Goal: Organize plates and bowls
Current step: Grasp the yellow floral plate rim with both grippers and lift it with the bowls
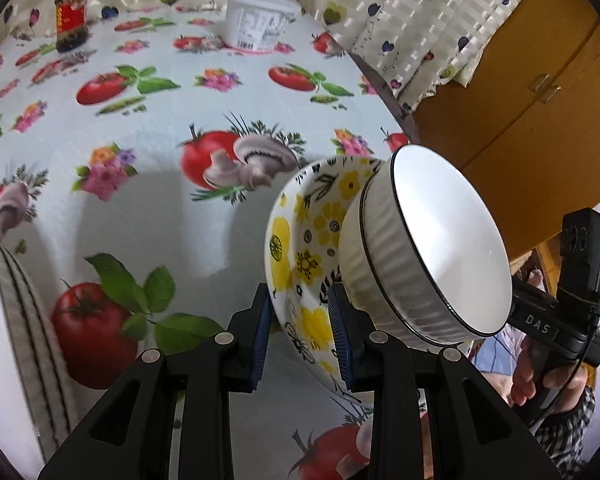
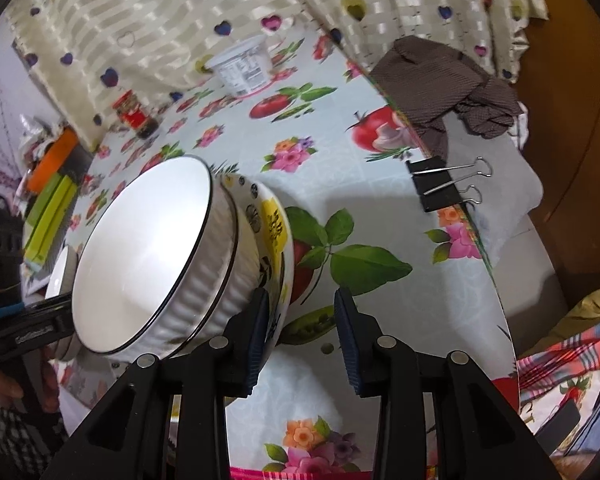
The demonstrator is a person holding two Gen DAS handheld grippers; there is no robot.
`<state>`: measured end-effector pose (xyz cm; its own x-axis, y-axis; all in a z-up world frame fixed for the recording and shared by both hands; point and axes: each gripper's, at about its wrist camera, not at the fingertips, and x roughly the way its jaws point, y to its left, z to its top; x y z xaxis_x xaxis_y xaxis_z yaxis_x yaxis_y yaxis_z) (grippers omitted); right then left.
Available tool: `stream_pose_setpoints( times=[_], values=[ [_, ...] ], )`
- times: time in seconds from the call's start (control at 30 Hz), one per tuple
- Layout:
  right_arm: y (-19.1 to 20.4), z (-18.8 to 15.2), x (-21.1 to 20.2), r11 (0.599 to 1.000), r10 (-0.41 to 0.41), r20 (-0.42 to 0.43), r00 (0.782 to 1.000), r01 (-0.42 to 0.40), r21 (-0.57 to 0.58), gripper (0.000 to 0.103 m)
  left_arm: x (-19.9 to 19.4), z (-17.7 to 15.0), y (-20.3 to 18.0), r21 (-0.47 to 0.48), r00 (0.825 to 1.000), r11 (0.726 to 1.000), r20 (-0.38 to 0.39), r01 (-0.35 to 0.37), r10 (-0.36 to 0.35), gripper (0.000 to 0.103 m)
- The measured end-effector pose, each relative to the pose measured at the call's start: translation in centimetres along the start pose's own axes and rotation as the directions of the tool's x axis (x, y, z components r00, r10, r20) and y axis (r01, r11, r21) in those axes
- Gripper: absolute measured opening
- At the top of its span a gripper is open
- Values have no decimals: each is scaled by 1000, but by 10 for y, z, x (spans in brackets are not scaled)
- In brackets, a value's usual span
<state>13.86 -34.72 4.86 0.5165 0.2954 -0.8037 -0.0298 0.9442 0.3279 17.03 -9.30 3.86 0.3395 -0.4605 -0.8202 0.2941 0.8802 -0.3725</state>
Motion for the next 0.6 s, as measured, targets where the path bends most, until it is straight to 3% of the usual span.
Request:
stream_pose_setpoints(
  times=[0.2,0.33,0.43,0.5,0.6],
  values=[
    [-8,10,8,997,75,-57,996,-75,16,34,8,2,3,-13,1000,1000,-12,7,-7,30],
    [-7,16,15,997,79,-78,994,-78,22,35,13,3,6,-19,1000,1000,-17,11,-11,30],
    [-11,24,23,994,107,-118,987,-102,46,39,15,3,10,-20,1000,1000,-24,9,-10,30],
    [-20,29,32,987,147,-156,977,-133,95,49,16,3,13,-31,1000,999,-21,14,-15,30],
    [-28,35,36,975,196,-164,967,-175,135,49,19,3,16,-46,999,998,-26,33,-34,30]
  ],
)
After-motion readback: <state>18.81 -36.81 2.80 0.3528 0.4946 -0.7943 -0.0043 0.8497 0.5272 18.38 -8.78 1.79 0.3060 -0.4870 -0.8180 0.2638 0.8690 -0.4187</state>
